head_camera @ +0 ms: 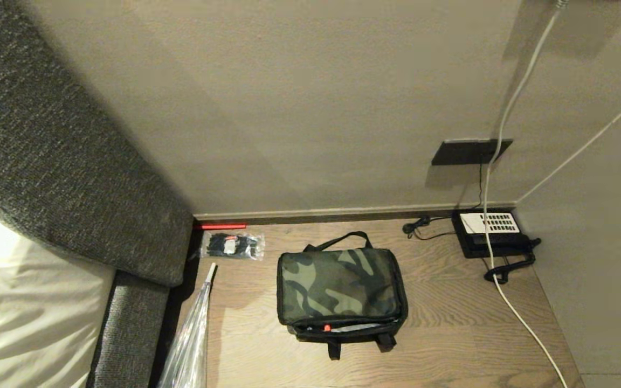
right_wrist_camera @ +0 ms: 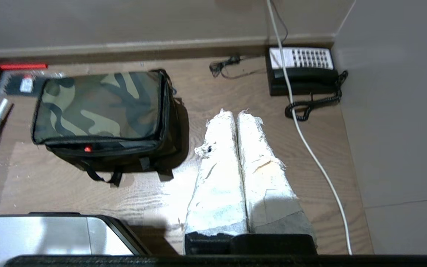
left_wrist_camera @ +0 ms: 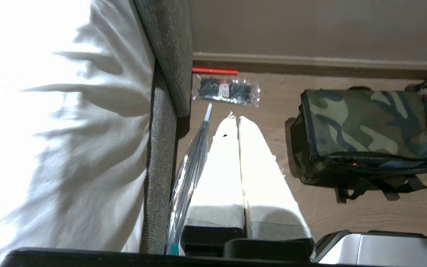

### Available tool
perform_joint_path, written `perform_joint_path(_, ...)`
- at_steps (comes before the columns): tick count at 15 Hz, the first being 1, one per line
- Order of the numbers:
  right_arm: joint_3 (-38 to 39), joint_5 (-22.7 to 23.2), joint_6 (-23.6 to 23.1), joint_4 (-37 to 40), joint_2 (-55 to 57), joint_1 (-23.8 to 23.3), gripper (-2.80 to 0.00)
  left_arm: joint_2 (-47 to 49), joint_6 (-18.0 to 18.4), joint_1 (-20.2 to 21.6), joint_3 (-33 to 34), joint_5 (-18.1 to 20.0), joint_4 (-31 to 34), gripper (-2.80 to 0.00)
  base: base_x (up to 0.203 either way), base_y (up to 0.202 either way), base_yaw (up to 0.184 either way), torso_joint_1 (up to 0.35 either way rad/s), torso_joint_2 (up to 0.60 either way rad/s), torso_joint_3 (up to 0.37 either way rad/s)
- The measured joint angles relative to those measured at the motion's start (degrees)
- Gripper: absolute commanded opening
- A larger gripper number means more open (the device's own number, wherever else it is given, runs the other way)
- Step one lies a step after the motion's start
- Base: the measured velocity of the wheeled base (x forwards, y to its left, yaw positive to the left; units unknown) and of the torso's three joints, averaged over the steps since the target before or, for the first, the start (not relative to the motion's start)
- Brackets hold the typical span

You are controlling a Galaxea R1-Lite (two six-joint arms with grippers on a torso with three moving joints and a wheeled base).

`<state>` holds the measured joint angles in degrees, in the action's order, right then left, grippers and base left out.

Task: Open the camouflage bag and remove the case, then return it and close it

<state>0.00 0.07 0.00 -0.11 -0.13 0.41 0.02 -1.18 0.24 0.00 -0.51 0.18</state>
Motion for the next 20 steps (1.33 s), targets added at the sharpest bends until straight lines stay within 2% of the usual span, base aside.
perform_joint_path(20,0.0,0.02,0.07,0.06,0.02,0.0,-2.8,-0.01,-0.2,0.0,0.0,0.02,0.0,-2.8,0.0,0.0,0.0,0.002,0.0,0.202)
